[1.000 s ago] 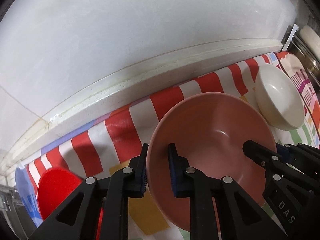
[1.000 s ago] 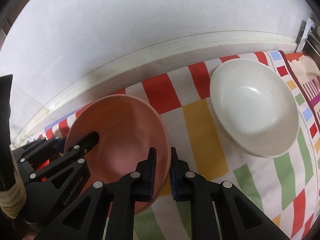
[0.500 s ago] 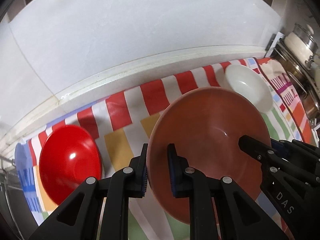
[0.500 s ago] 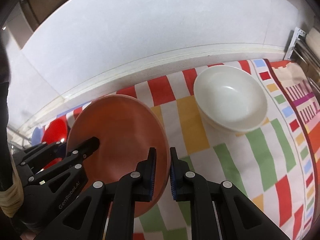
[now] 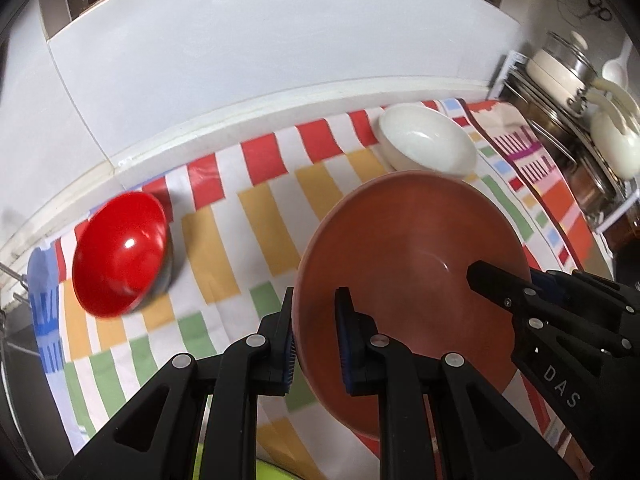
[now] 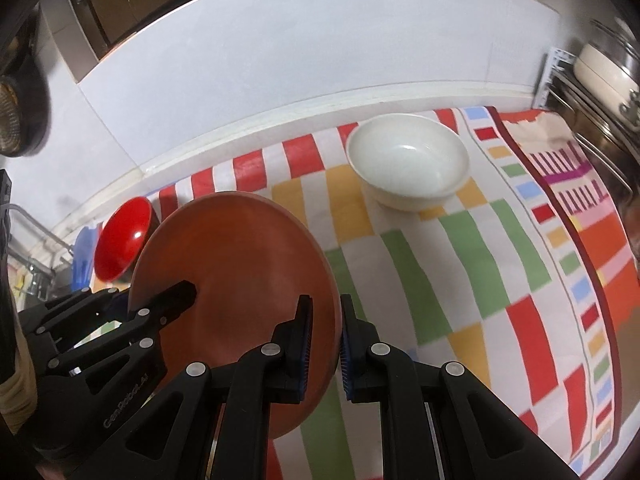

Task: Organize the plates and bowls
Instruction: 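Lift the pink bowl with both grippers and carry it over the green plate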

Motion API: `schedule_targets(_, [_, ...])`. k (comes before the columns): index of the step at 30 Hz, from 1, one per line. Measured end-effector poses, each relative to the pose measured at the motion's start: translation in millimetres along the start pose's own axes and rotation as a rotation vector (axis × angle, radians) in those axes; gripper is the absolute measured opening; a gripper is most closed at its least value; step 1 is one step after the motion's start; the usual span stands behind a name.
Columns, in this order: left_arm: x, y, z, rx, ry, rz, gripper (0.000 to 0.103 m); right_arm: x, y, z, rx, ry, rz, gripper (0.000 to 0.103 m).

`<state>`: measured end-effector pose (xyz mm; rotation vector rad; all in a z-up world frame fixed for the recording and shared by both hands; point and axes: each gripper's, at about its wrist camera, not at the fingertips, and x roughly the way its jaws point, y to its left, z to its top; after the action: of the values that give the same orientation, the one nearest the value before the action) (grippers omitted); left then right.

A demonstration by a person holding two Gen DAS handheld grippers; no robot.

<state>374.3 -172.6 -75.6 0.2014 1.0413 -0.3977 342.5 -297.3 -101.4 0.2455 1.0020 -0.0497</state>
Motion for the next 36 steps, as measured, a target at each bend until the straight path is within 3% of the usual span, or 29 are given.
schedule_targets(15, [-5, -38, -51, -0.006, 0.061, -0.057, 0.019, -19, -25, -54, 0.029, 0.047, -0.025, 0.014])
schedule_targets(36, [18, -65, -93, -0.041, 0.162, -0.094, 0.019, -10, -49, -87, 0.017, 0.123, -0.044, 0.014])
